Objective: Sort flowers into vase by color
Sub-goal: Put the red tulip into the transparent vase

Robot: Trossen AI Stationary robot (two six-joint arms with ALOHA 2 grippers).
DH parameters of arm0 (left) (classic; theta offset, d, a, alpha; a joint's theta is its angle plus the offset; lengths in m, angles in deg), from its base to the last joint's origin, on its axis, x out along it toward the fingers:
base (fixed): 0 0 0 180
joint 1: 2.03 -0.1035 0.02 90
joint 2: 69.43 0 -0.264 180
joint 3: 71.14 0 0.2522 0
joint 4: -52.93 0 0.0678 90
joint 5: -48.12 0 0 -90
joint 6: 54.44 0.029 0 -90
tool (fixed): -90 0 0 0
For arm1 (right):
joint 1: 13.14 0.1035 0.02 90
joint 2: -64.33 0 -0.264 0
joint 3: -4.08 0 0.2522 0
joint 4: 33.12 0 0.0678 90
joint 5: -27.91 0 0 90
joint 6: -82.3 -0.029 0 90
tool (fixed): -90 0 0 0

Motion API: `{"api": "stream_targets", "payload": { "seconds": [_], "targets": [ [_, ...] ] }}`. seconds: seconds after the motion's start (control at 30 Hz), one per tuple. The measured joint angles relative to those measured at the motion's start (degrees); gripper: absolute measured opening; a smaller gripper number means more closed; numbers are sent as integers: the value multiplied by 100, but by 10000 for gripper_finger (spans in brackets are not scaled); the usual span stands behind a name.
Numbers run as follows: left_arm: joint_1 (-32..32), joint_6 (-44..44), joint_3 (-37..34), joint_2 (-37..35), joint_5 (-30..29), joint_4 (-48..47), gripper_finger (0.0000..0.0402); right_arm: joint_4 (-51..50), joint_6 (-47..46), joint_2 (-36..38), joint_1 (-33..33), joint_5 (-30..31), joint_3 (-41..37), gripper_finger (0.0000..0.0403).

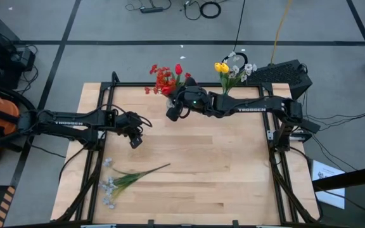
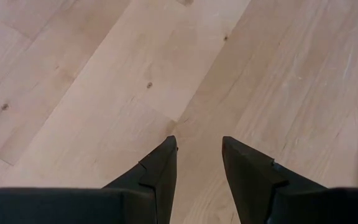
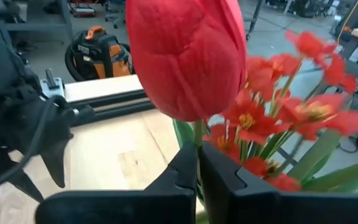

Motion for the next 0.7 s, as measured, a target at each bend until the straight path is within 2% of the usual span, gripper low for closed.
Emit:
{"api": "stream_targets", "payload": {
  "seconds": [0.7],
  "targets": [
    [0,-7,0,0,0,0,134,-145,-288,-99,-190,-11,0,8]
  ]
}}
